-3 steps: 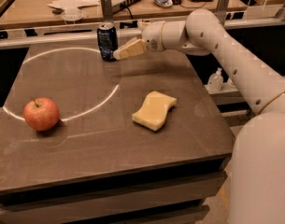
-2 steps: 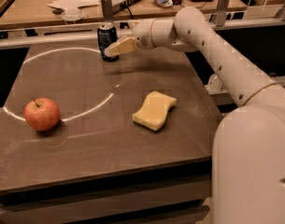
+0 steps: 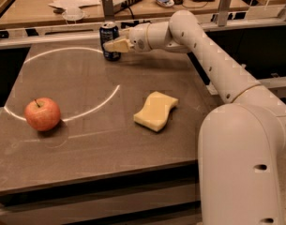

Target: Move pepsi can near apple

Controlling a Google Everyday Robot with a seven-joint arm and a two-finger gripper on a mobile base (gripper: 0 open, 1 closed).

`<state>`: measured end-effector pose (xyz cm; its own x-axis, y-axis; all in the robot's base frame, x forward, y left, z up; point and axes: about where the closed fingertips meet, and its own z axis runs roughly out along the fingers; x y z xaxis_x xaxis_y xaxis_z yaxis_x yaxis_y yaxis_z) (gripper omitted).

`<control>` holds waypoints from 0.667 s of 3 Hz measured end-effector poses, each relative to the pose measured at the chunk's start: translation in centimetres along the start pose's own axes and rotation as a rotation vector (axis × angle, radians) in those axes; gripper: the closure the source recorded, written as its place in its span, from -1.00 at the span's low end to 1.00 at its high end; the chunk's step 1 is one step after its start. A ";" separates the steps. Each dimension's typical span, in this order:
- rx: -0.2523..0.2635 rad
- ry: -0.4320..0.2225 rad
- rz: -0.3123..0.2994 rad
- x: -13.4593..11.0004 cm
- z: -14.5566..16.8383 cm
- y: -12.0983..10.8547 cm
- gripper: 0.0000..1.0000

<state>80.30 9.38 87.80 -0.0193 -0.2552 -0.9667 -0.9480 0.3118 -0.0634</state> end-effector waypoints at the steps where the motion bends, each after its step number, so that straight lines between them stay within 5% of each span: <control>1: -0.004 0.005 -0.021 -0.8 -1.6 -0.1 0.73; 2: -0.074 0.004 -0.056 -3.7 -4.2 1.6 1.00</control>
Offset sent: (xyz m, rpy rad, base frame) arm -0.0580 -0.0483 0.0871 -0.0422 -0.0418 0.1976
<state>77.58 6.99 92.29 0.0334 -0.2743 -0.9611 -0.9684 0.2288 -0.0989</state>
